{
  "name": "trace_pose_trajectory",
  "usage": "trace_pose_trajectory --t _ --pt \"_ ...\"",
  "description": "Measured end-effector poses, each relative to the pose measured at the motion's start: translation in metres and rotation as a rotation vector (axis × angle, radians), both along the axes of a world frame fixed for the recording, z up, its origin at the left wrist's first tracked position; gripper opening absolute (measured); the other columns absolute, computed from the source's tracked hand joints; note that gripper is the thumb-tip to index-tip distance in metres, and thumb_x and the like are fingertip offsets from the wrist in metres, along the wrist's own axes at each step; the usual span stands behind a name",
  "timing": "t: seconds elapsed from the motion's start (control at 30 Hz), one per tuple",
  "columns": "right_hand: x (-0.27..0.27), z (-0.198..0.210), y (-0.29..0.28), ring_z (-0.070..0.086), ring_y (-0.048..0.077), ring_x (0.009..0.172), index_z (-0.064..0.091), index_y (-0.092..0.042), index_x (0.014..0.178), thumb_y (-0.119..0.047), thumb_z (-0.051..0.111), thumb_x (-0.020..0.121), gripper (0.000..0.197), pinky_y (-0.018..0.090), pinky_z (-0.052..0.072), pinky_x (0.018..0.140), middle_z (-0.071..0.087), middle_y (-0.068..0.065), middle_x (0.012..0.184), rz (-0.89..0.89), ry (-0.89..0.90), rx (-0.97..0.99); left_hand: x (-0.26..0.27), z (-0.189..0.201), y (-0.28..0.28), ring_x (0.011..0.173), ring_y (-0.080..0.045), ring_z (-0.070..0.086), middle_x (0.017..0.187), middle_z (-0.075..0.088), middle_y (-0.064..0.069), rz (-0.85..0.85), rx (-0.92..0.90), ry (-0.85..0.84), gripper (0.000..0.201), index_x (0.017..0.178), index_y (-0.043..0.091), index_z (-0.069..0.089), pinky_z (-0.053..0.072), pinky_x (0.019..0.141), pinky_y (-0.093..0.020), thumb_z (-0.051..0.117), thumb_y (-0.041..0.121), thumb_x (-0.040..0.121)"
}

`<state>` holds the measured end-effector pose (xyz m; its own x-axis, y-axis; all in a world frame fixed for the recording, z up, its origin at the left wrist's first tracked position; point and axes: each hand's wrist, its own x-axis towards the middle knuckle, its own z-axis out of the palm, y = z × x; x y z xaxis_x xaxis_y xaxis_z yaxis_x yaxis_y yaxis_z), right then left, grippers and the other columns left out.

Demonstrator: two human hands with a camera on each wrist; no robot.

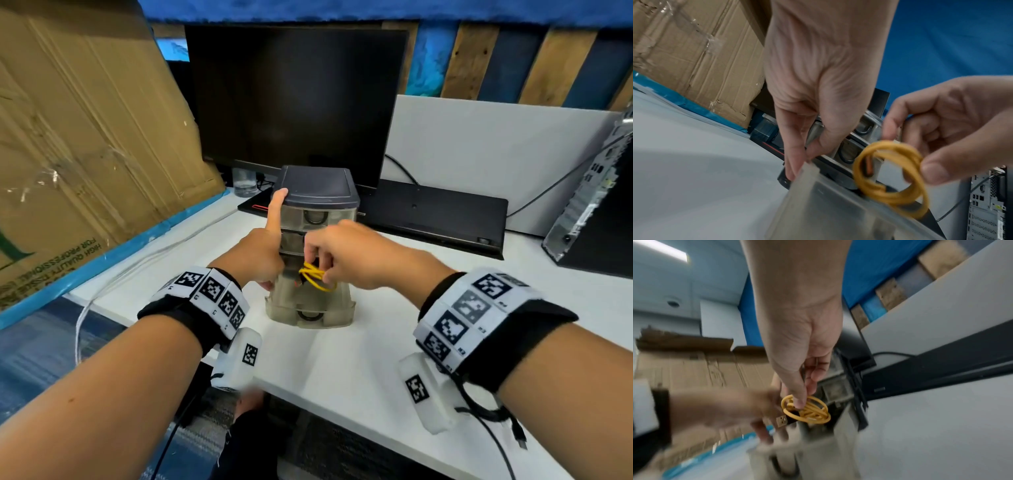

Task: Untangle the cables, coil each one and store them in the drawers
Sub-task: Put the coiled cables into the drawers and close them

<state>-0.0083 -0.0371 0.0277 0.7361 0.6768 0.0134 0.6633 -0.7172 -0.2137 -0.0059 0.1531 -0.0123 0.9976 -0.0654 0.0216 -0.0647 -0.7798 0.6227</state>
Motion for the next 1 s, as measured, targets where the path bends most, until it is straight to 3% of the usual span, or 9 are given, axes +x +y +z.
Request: trace_pose_trajectory --t 0.17,0.27,0.5,0.6,0.67,0.73,0.8,0.9,1.0 --pt "0.008 -0.038 0.023 0.060 0.023 0.089 0.067 -0.024 0.105 -0.008 0.072 0.087 0.025 0.033 0.051 0.070 0.060 -0.005 0.090 0.011 -0.011 -0.070 -0.001 0.000 0.002 0.063 -0.033 0.072 0.083 0.065 -0.019 -0.025 -0.022 -0.006 0.131 0.144 0.059 -0.033 0.064 0.057 -0.042 0.057 -0.017 0.088" --pt "0.011 -0.049 0.031 0.060 0.026 0.091 0.066 -0.025 0.108 -0.008 0.070 0.087 0.027 0.037 0.053 0.075 0.061 0.001 0.102 0.003 -0.026 -0.038 0.001 -0.002 0.002 0.064 -0.032 0.073 0.084 0.066 -0.020 -0.032 -0.021 -0.018 0.131 0.142 0.061 -0.033 0.064 0.057 -0.044 0.060 -0.014 0.089" --pt "0.024 -0.058 0.035 0.063 0.027 0.096 0.071 -0.023 0.107 -0.006 0.070 0.088 0.025 0.041 0.057 0.084 0.065 0.004 0.108 -0.043 0.001 -0.002 0.002 -0.003 0.003 0.061 -0.032 0.073 0.084 0.067 -0.021 -0.033 0.008 -0.024 0.135 0.136 0.064 -0.038 0.064 0.057 -0.045 0.060 -0.015 0.087" --pt "0.025 -0.046 0.023 0.066 0.018 0.091 0.073 -0.022 0.102 -0.012 0.075 0.087 0.017 0.035 0.058 0.081 0.070 -0.002 0.100 -0.030 0.059 0.095 0.001 -0.002 0.002 0.060 -0.031 0.072 0.082 0.066 -0.021 -0.023 0.022 -0.017 0.136 0.139 0.059 -0.039 0.064 0.058 -0.044 0.061 -0.017 0.086" --pt "0.024 -0.033 0.008 0.070 0.015 0.077 0.073 -0.019 0.092 -0.011 0.073 0.088 0.009 0.032 0.058 0.075 0.073 -0.002 0.086 -0.069 0.077 0.187 0.002 -0.003 0.001 0.058 -0.032 0.072 0.081 0.066 -0.022 -0.011 0.018 -0.021 0.136 0.139 0.060 -0.038 0.064 0.055 -0.044 0.061 -0.016 0.086" --pt "0.021 -0.024 -0.011 0.070 0.016 0.060 0.069 -0.017 0.081 -0.009 0.066 0.090 0.013 0.030 0.059 0.064 0.070 -0.002 0.071 -0.124 0.058 0.231 0.003 -0.005 0.001 0.057 -0.033 0.072 0.080 0.066 -0.024 -0.006 0.005 -0.029 0.133 0.139 0.061 -0.036 0.063 0.053 -0.043 0.059 -0.016 0.086" --pt "0.018 -0.018 -0.031 0.069 0.016 0.054 0.068 -0.015 0.077 -0.011 0.061 0.091 0.016 0.027 0.056 0.056 0.069 0.000 0.069 -0.179 0.101 0.118 0.003 -0.005 0.000 0.057 -0.034 0.071 0.079 0.067 -0.024 0.002 -0.005 -0.028 0.132 0.141 0.060 -0.035 0.063 0.053 -0.042 0.058 -0.016 0.086" --pt "0.011 -0.012 -0.062 0.070 0.013 0.063 0.072 -0.015 0.088 -0.015 0.062 0.089 0.010 0.026 0.053 0.066 0.076 0.002 0.079 -0.257 0.292 -0.206 0.002 -0.005 -0.003 0.056 -0.034 0.071 0.077 0.067 -0.024 0.006 0.001 -0.029 0.132 0.142 0.056 -0.037 0.063 0.053 -0.042 0.060 -0.015 0.087" --pt "0.000 -0.006 -0.088 0.071 0.015 0.078 0.072 -0.011 0.108 -0.008 0.068 0.087 0.021 0.028 0.055 0.071 0.075 -0.002 0.086 -0.332 0.495 -0.481 0.001 -0.004 -0.004 0.058 -0.033 0.072 0.078 0.068 -0.022 0.015 0.014 -0.023 0.134 0.143 0.054 -0.038 0.063 0.056 -0.043 0.064 -0.013 0.087"
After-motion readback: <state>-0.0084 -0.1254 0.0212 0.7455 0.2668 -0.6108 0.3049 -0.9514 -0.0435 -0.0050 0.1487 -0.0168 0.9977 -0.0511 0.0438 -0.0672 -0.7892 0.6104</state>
